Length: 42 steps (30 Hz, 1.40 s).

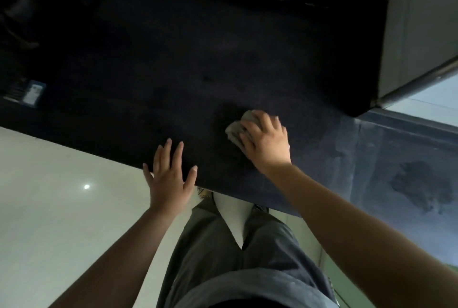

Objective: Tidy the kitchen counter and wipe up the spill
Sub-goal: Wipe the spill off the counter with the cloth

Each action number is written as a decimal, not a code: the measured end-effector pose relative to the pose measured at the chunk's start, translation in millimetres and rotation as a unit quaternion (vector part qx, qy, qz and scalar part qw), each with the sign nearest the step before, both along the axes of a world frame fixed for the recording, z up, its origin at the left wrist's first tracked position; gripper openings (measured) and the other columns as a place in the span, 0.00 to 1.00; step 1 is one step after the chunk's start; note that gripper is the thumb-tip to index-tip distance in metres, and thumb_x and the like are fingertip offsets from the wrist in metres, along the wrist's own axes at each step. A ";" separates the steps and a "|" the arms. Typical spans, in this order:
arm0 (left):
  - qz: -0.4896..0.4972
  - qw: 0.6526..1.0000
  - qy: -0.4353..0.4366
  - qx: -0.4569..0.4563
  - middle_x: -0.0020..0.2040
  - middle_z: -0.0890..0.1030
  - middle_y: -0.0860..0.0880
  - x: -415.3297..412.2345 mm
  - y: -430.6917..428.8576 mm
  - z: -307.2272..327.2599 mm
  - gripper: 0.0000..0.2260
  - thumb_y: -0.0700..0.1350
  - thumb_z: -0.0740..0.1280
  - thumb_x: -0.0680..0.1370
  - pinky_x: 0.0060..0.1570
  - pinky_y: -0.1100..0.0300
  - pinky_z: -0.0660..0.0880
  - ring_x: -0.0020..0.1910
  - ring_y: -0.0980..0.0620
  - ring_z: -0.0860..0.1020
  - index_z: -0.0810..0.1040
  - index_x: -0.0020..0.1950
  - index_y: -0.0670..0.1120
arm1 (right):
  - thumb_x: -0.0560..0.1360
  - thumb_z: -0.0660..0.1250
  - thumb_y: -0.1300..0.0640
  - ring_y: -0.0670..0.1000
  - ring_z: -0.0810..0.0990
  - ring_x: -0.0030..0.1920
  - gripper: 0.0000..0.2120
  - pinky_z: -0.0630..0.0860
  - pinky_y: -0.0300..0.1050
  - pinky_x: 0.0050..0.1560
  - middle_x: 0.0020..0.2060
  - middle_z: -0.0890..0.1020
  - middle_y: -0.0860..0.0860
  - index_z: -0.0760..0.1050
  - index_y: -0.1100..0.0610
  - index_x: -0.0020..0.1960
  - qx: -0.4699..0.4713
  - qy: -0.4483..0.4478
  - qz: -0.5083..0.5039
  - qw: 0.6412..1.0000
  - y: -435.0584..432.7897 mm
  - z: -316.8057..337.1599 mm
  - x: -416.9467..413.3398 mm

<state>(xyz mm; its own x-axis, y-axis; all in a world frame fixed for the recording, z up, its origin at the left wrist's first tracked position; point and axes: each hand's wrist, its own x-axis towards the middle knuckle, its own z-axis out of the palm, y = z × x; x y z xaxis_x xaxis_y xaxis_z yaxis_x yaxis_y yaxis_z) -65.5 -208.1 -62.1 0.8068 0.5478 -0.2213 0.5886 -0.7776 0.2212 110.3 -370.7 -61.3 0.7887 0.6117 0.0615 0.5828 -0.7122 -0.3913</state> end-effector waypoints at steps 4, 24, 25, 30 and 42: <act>-0.006 1.000 0.003 0.007 0.76 0.58 0.44 -1.3 -0.4 0.3 0.30 0.61 0.48 0.76 0.67 0.33 0.52 0.75 0.42 0.54 0.58 0.75 0.48 | 0.75 0.62 0.46 0.61 0.73 0.55 0.15 0.72 0.54 0.48 0.60 0.74 0.55 0.75 0.51 0.58 -0.025 -0.021 0.026 0.999 -40.7 0.4 -6.5; -0.001 1.000 0.028 0.012 0.76 0.58 0.43 1.8 -2.7 1.8 0.30 0.60 0.48 0.76 0.67 0.33 0.54 0.75 0.42 0.55 0.58 0.75 0.48 | 0.75 0.61 0.48 0.63 0.72 0.56 0.15 0.71 0.57 0.51 0.60 0.74 0.57 0.77 0.53 0.57 0.003 0.007 -0.022 1.000 -22.1 1.1 0.1; -0.002 1.000 0.025 0.004 0.76 0.58 0.44 1.8 -1.4 2.4 0.30 0.60 0.48 0.76 0.67 0.33 0.54 0.75 0.42 0.54 0.58 0.75 0.48 | 0.75 0.62 0.49 0.64 0.72 0.56 0.15 0.70 0.58 0.51 0.60 0.73 0.59 0.77 0.54 0.57 0.002 0.012 -0.059 0.998 -11.3 1.8 6.8; -0.032 0.999 0.000 -0.015 0.73 0.64 0.45 3.5 23.5 12.3 0.29 0.61 0.50 0.75 0.66 0.34 0.58 0.72 0.43 0.61 0.62 0.73 0.49 | 0.78 0.57 0.49 0.63 0.65 0.62 0.17 0.65 0.57 0.59 0.67 0.65 0.58 0.71 0.54 0.64 -0.043 0.060 -0.142 0.987 74.6 10.3 24.3; -0.187 0.982 0.016 0.035 0.75 0.61 0.45 25.3 192.9 9.1 0.28 0.61 0.49 0.75 0.67 0.35 0.56 0.73 0.42 0.59 0.62 0.73 0.51 | 0.75 0.64 0.51 0.62 0.69 0.60 0.14 0.68 0.57 0.54 0.63 0.71 0.57 0.75 0.53 0.60 -0.010 0.013 -0.213 0.977 92.9 5.4 -37.3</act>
